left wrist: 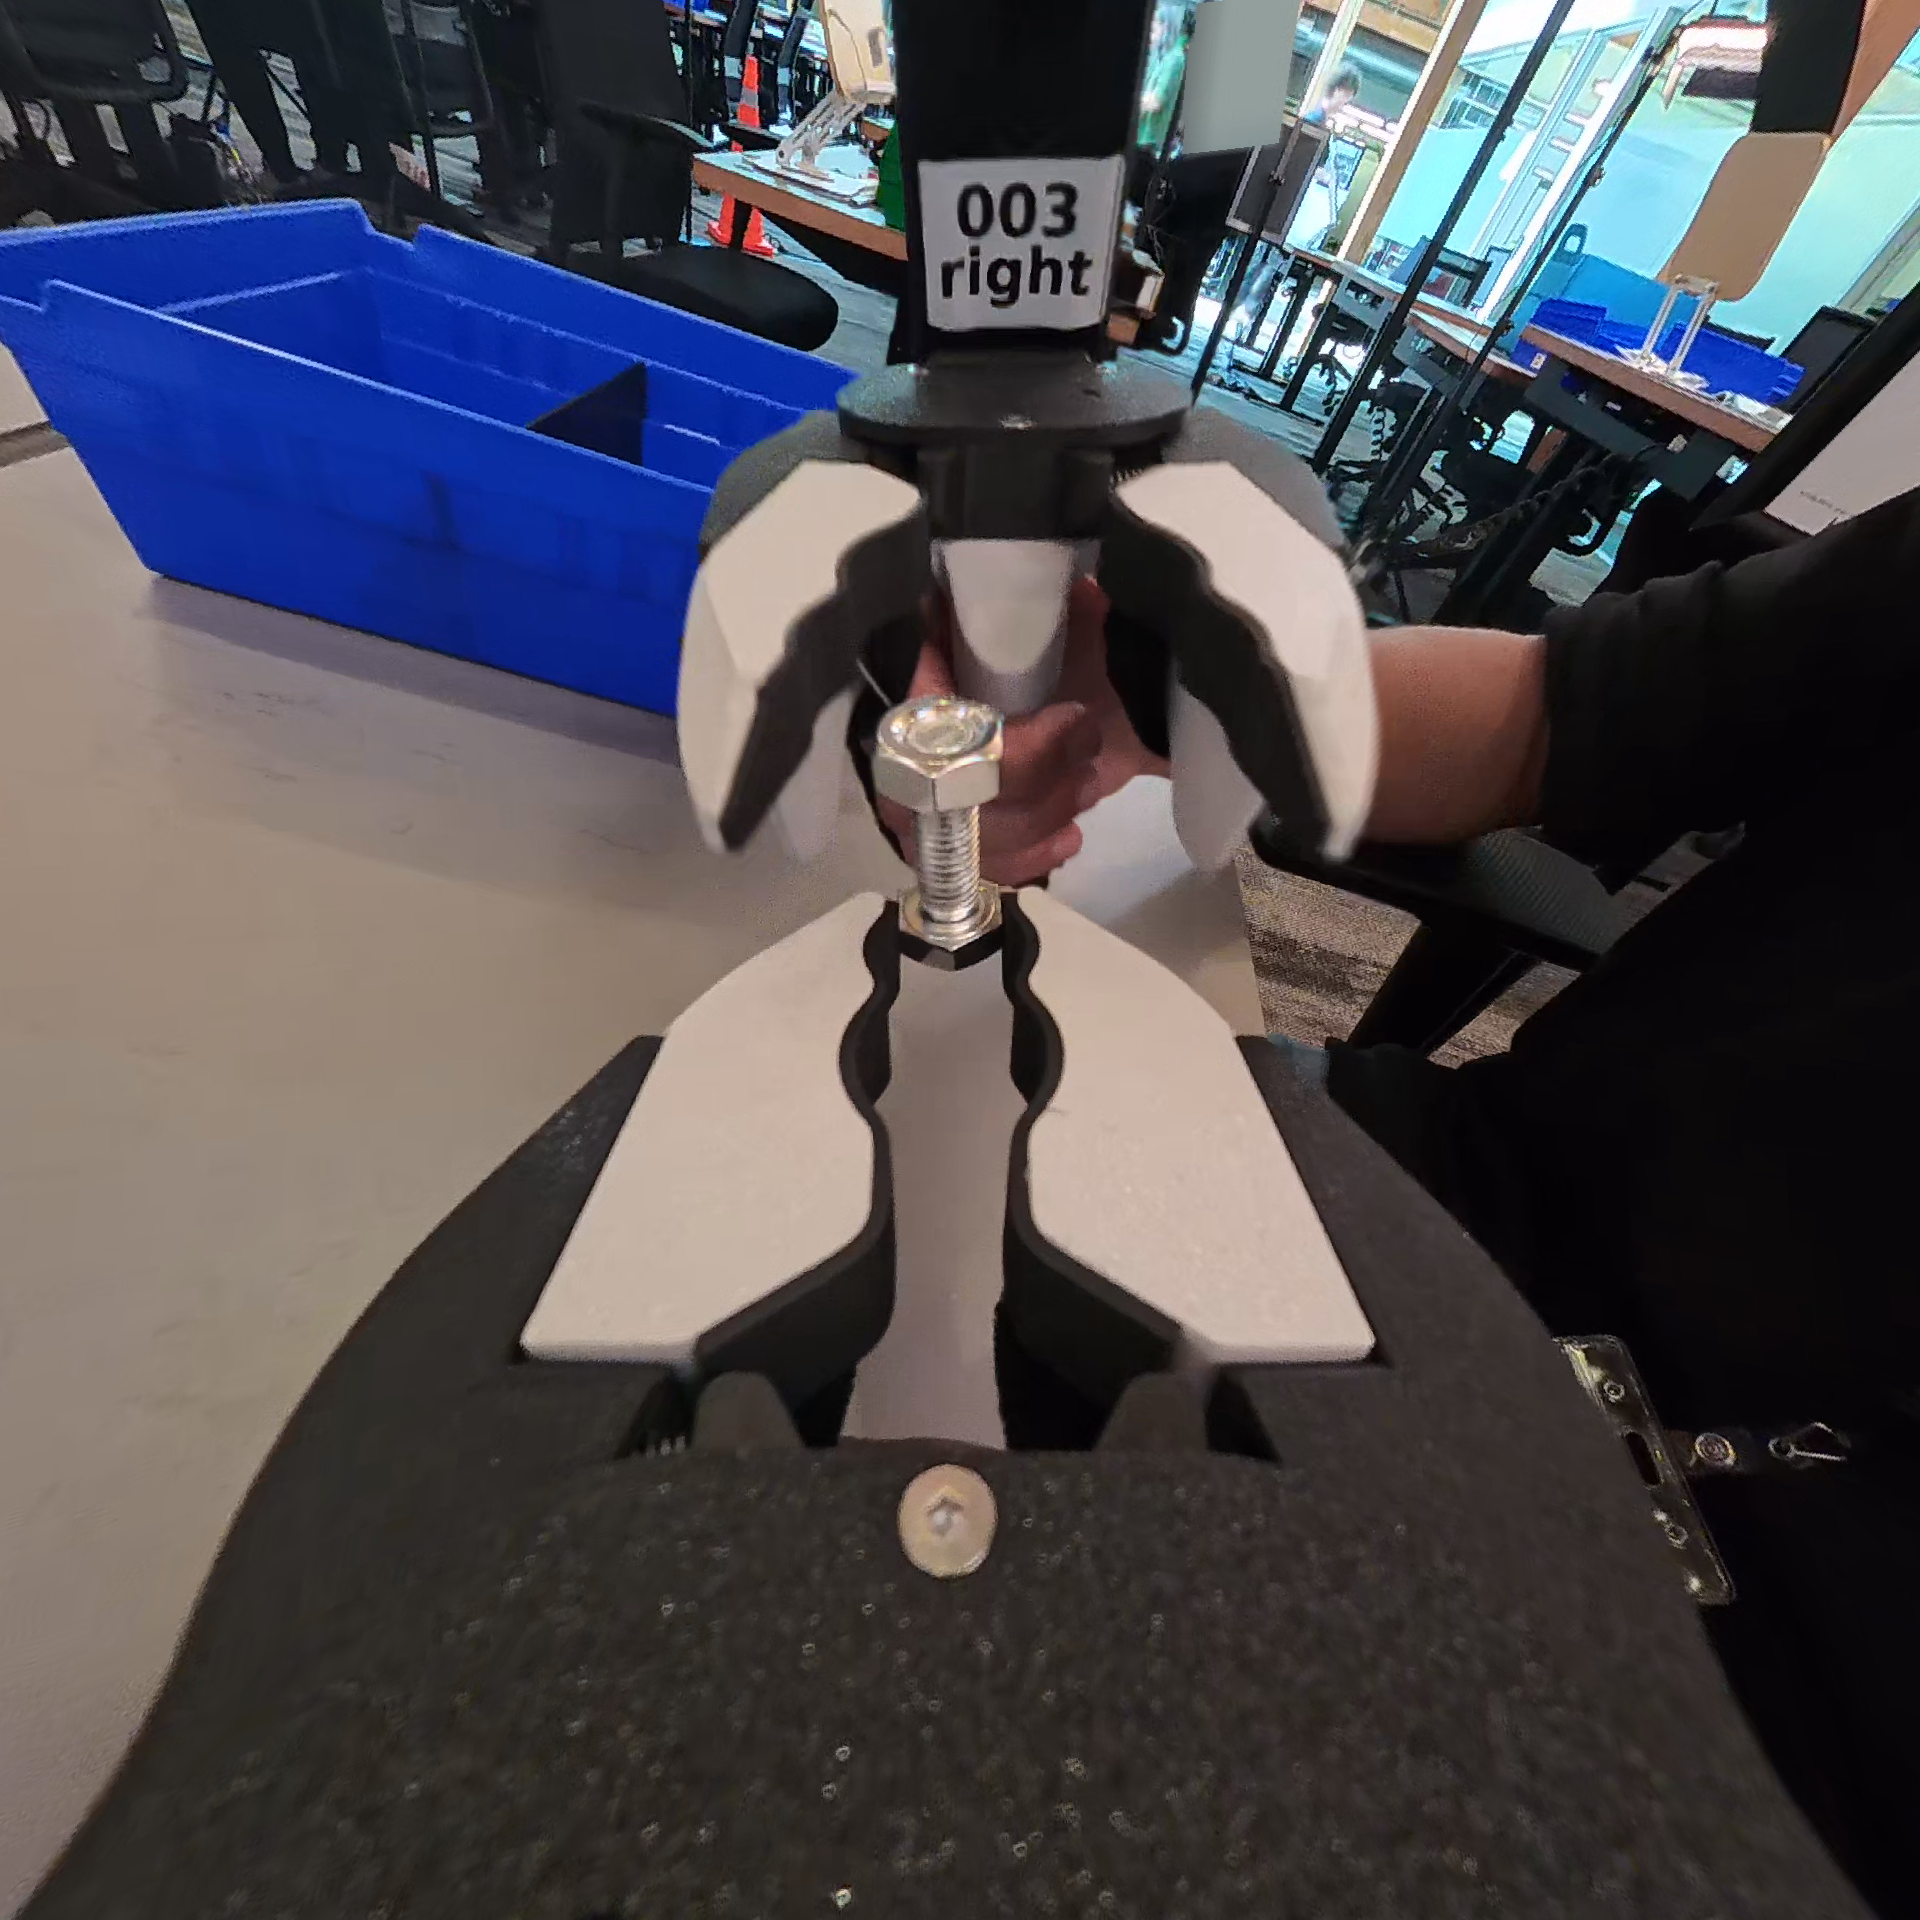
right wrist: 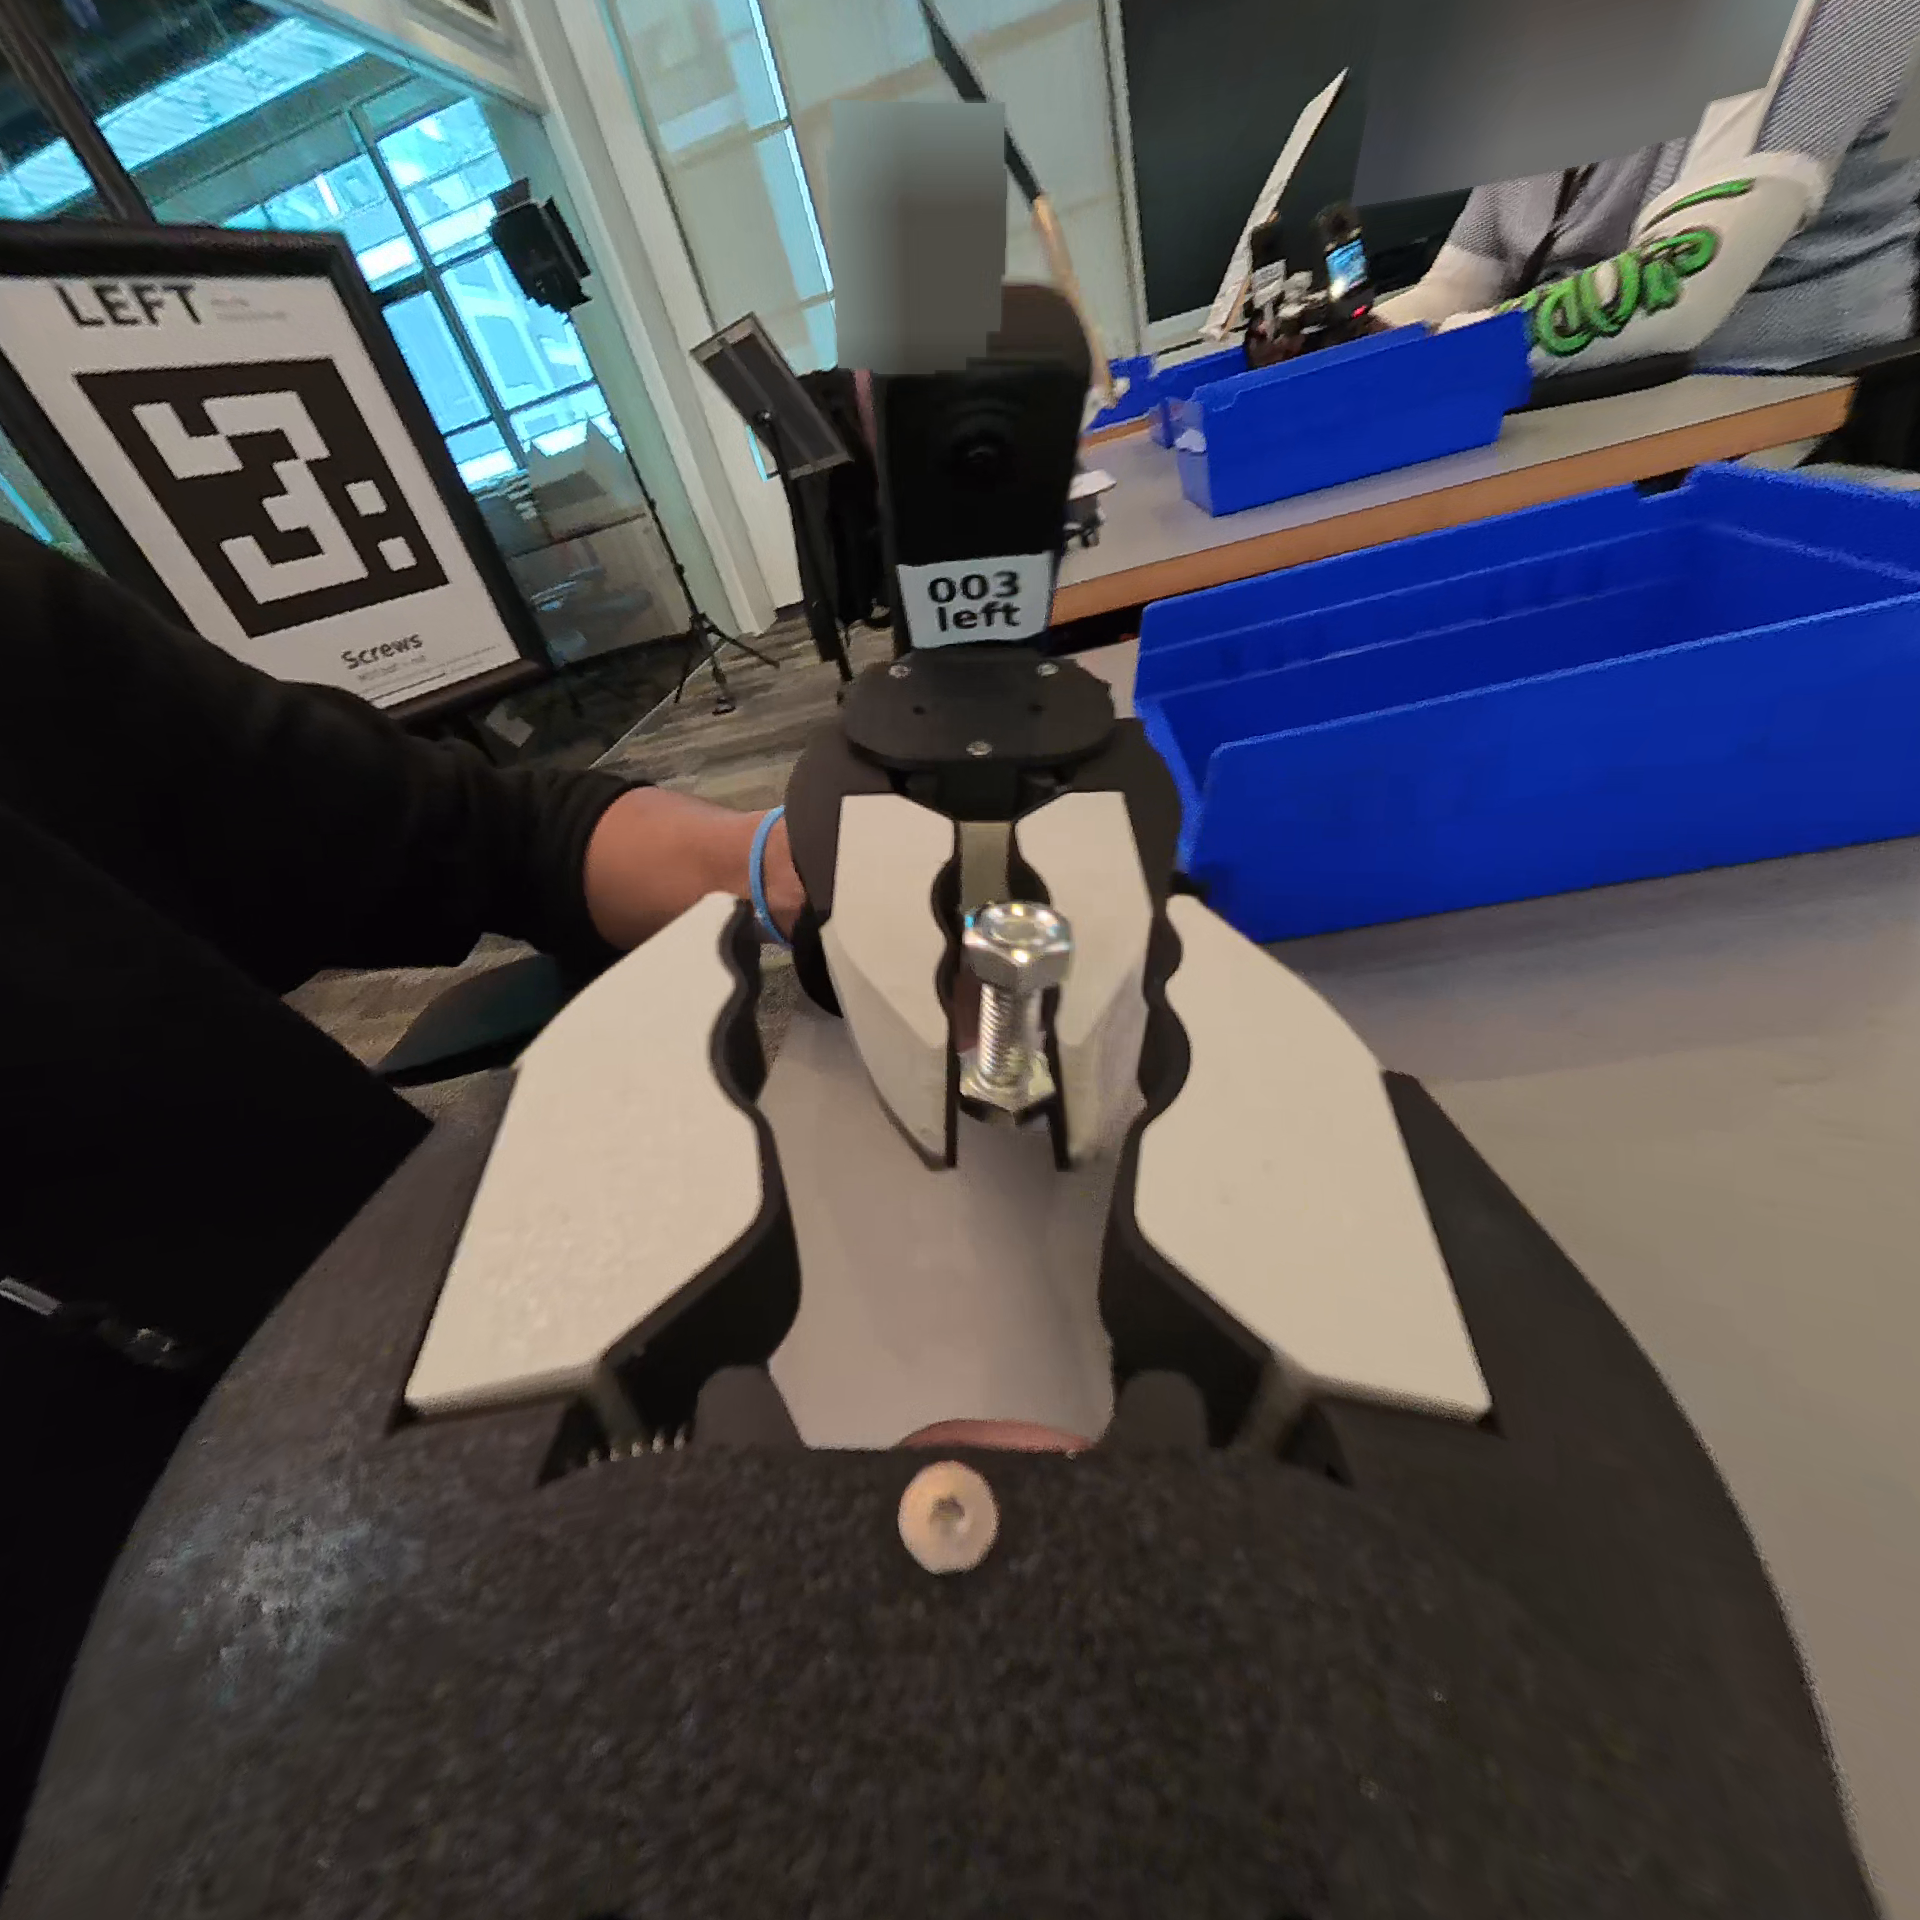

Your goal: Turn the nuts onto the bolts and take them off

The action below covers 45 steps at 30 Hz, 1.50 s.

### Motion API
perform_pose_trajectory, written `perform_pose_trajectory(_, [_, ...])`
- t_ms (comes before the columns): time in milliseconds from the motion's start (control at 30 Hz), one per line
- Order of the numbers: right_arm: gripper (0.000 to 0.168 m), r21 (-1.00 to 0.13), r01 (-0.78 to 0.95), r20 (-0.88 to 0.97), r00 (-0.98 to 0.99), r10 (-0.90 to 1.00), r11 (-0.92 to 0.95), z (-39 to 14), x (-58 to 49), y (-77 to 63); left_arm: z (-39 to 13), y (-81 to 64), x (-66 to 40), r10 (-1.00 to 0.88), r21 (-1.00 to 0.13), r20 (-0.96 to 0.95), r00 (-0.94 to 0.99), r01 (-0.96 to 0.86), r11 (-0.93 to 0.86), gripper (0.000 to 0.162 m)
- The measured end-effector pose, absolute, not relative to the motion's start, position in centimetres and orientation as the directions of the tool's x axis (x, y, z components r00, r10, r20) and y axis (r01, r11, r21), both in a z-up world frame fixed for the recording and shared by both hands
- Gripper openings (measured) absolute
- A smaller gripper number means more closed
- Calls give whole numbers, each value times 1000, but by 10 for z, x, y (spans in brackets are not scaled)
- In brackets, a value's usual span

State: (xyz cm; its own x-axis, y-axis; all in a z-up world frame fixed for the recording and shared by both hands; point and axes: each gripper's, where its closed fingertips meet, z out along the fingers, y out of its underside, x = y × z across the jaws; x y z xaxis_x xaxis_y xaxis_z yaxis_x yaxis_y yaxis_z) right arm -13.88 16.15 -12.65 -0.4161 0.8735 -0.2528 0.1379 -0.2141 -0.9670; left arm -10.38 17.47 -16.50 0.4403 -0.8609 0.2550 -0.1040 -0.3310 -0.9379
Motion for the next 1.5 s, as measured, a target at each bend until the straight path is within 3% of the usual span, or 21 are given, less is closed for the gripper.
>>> perform_pose_trajectory(167, [55, -969, 137, -246, -424, 872, -207, -120, -125, 170, -162, 179, -109, -856, -944, 244, 456, -89, -317, 17])
perform_pose_trajectory(333, [79, -966, 167, -251, -439, 863, -196, -127, -143, 147, -169, 179, -106, -858, -940, 231, 459, -122, -318, 17])
perform_pose_trajectory(733, [65, -967, 147, -252, -462, 850, -207, -120, -126, 159, -165, 179, -111, -855, -944, 213, 472, -126, -305, 17])
perform_pose_trajectory(867, [89, -962, 151, -272, -496, 825, -227, -122, -140, 139, -168, 177, -106, -863, -943, 207, 460, -142, -302, 17])
perform_pose_trajectory(1067, [85, -967, 147, -252, -453, 855, -206, -126, -140, 152, -168, 175, -106, -866, -941, 201, 458, -154, -300, 17])
perform_pose_trajectory(1200, [71, -968, 137, -251, -461, 851, -211, -121, -124, 163, -164, 177, -112, -861, -944, 209, 464, -135, -302, 17])
perform_pose_trajectory(1367, [93, -972, 138, -233, -517, 824, -188, -122, -133, 138, -167, 177, -109, -864, -942, 207, 458, -145, -302, 18])
perform_pose_trajectory(1500, [92, -972, 164, -232, -517, 824, -170, -129, -142, 131, -170, 173, -103, -872, -939, 193, 450, -173, -297, 17])
